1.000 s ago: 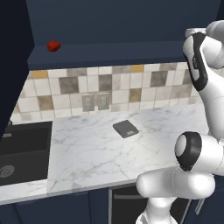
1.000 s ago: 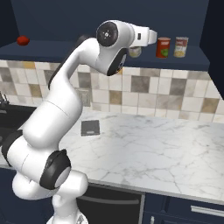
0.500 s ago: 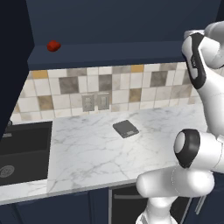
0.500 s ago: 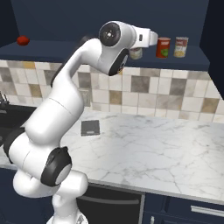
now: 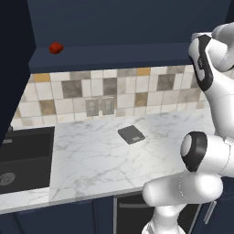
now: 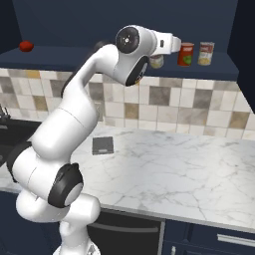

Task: Pick the cans from the counter and place them in their designated side in the cabinet.

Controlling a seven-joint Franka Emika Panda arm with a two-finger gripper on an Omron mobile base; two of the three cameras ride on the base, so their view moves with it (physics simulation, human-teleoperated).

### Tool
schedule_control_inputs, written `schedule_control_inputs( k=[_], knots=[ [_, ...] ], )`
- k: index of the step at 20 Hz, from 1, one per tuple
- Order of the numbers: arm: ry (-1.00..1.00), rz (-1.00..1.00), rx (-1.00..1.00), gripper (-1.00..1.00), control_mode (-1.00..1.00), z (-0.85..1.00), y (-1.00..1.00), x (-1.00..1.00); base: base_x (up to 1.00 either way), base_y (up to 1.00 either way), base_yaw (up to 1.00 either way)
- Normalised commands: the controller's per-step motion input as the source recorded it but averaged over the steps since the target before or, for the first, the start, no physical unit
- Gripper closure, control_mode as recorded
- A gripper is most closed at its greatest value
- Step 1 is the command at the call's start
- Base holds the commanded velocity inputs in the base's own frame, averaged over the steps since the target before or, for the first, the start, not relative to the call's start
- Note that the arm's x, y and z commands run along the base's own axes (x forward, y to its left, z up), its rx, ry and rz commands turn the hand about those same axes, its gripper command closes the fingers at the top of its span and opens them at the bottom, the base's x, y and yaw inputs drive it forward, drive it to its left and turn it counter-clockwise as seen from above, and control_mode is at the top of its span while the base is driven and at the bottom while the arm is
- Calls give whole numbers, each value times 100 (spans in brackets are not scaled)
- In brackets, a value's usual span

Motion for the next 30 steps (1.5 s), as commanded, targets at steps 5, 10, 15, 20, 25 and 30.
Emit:
schedule_control_inputs(
  k=[5,10,15,20,25,30],
  knots=[
    [0,1,-1,100,-100,0,-10,23,0,0,0],
    [0,1,0,100,-100,0,-10,24,0,0,0],
    [0,1,0,100,-100,0,-16,22,0,0,0],
    [1,1,0,100,-100,-5,-13,26,0,0,0],
    [1,1,0,100,-100,-10,-16,18,0,0,0],
    [1,1,0,100,-100,-9,-13,21,0,0,0]
  ],
)
